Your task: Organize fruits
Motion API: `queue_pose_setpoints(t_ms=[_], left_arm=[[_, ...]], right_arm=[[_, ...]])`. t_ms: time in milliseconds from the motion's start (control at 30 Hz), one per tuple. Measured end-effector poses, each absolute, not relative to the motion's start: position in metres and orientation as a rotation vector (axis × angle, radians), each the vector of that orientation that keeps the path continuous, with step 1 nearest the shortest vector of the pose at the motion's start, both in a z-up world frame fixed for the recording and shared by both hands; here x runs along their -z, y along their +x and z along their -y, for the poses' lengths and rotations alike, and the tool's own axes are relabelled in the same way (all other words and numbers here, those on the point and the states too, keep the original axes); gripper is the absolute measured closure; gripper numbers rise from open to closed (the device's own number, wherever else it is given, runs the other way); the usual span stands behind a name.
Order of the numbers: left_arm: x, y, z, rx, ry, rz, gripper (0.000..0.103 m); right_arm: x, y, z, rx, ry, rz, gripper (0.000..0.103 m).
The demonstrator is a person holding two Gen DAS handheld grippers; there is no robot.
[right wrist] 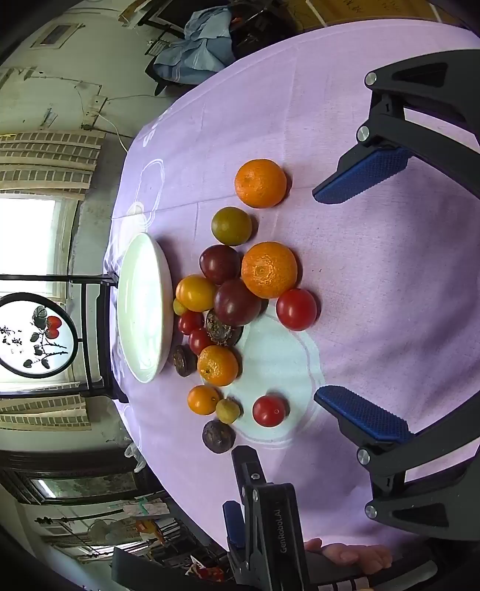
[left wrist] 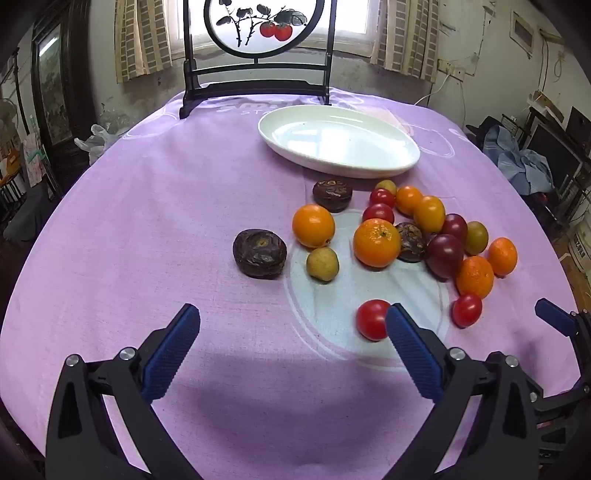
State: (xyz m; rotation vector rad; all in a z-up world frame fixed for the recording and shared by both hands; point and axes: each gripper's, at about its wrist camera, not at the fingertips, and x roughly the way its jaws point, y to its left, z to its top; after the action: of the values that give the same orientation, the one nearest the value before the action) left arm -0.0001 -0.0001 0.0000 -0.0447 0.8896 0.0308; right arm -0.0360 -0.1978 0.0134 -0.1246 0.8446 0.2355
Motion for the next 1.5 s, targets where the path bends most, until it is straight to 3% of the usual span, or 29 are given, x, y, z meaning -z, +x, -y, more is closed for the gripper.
queue_pose_setpoints(t_ms=[1500], left_arm=[[0.010, -0.002, 0.004, -0.014, -0.053, -0.931, 0.004]], right_arm=[[-0.006, -0.040, 0.195, -0.237, -0.134, -0.872, 0.004]])
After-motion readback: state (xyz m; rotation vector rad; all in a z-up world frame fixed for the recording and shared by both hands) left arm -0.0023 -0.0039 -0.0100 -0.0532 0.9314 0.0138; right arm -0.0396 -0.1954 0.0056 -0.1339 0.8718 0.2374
